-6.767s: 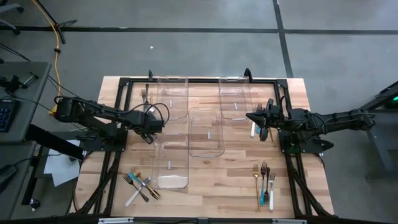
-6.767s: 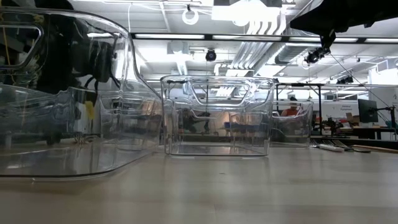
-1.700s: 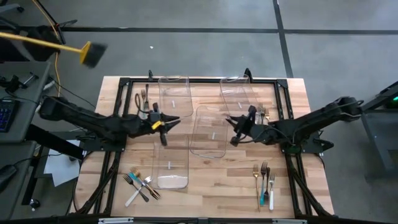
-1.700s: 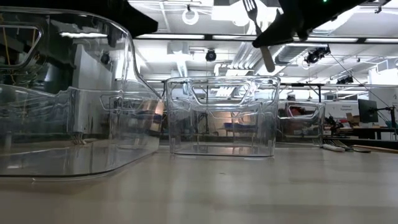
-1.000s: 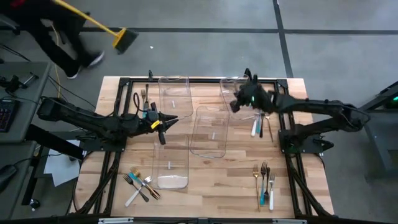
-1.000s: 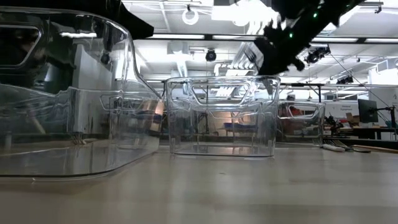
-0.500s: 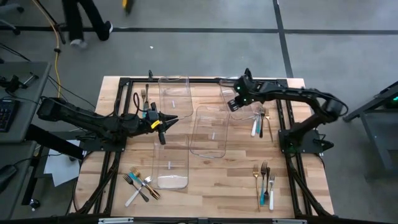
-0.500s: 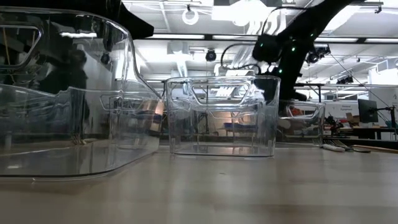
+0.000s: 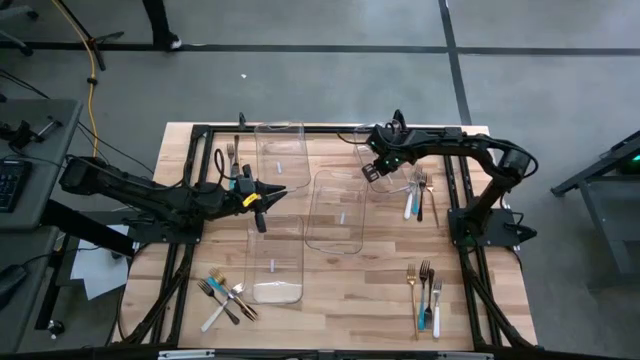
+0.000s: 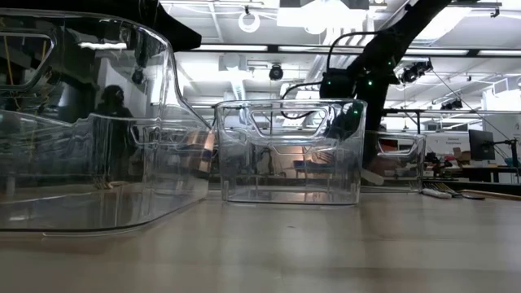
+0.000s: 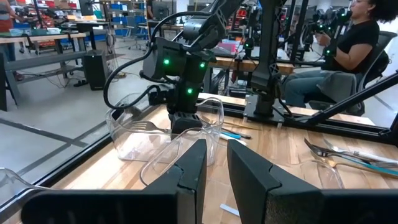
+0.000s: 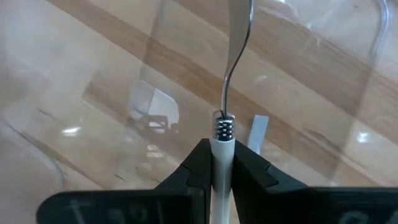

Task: Sort silverware by color (type)
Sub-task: Put the white fork into the top right transparent bin

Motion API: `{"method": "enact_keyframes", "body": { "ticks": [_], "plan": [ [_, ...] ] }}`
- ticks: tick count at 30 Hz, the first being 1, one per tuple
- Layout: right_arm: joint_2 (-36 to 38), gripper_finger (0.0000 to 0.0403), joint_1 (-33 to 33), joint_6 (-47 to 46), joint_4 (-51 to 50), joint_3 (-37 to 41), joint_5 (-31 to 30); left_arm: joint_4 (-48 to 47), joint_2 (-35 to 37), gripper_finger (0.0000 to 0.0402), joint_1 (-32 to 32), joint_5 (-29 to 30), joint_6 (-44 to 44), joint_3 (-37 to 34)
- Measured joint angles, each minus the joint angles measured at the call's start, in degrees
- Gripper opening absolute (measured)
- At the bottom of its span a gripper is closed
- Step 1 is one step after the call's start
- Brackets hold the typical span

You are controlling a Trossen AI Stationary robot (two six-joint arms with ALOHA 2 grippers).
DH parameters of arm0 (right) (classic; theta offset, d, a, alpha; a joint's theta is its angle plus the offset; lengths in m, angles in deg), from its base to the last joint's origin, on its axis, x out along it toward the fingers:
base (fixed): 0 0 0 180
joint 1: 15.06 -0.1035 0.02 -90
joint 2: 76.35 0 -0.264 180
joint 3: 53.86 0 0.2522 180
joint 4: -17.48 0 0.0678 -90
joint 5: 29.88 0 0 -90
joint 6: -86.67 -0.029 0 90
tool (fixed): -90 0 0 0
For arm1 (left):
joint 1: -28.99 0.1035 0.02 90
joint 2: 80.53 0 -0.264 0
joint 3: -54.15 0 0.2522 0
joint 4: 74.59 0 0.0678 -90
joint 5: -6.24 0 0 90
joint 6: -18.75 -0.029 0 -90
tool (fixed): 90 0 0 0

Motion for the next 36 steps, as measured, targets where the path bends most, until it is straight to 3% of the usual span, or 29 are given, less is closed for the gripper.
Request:
{"method": "enact_keyframes", "body": {
  "ticks": [3,10,17,21,26,31,36],
  "plan": [
    [-0.01,0.0044,-0.02,0.99,0.10,0.00,-0.06,0.00,0.00,0.0056,0.00,0.00,0.00,0.00],
    [-0.01,0.0126,-0.02,1.89,0.14,0.00,0.22,0.00,0.00,0.0056,0.00,0.00,0.00,0.00],
    [1.31,0.0147,-0.12,8.68,-6.10,-3.90,-1.09,-0.02,0.00,0.0056,0.00,0.00,-0.02,0.00],
    [6.05,0.0148,-1.71,10.81,-9.89,-5.03,-5.33,-0.50,0.00,0.0056,0.00,0.00,0.48,0.04],
    [17.51,0.0149,-5.82,9.78,-10.13,-1.11,-8.85,-1.17,0.00,0.0056,0.00,0.00,3.32,0.04],
    [30.66,0.0149,-14.82,5.24,0.17,7.54,-8.44,-1.57,0.00,0.0056,0.00,0.00,2.56,0.04],
    [40.54,0.0149,-24.61,4.64,24.12,18.40,-8.45,-1.68,0.00,0.0056,0.00,0.00,2.56,0.04]
  ]
}}
